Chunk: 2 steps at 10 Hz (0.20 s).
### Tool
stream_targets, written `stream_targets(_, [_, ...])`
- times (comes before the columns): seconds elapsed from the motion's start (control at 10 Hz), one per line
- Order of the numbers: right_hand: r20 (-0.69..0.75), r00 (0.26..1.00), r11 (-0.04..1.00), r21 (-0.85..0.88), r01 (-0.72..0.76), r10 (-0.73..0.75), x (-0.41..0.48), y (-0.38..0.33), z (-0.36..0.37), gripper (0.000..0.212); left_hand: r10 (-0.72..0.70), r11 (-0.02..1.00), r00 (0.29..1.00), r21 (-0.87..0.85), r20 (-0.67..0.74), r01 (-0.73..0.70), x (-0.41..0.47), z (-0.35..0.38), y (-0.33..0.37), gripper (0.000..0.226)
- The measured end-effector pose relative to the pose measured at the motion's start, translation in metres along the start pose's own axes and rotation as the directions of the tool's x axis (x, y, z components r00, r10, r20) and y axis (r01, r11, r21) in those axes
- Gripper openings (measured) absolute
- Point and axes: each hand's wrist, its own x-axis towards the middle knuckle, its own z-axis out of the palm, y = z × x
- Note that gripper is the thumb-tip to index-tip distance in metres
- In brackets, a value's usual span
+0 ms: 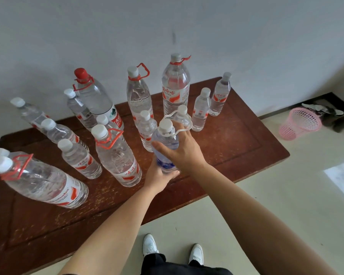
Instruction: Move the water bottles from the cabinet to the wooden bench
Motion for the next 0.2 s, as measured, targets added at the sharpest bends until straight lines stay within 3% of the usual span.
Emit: stream_targets(0.2, [0.154, 0.988, 0.995, -0.097, 0.007, 0.008, -0.004, -0.003, -0.02, 0.091, 0.012, 0.958, 1.0, 0.286, -0.025, -0.004, -0.024, -0.033, 0.017, 0.053])
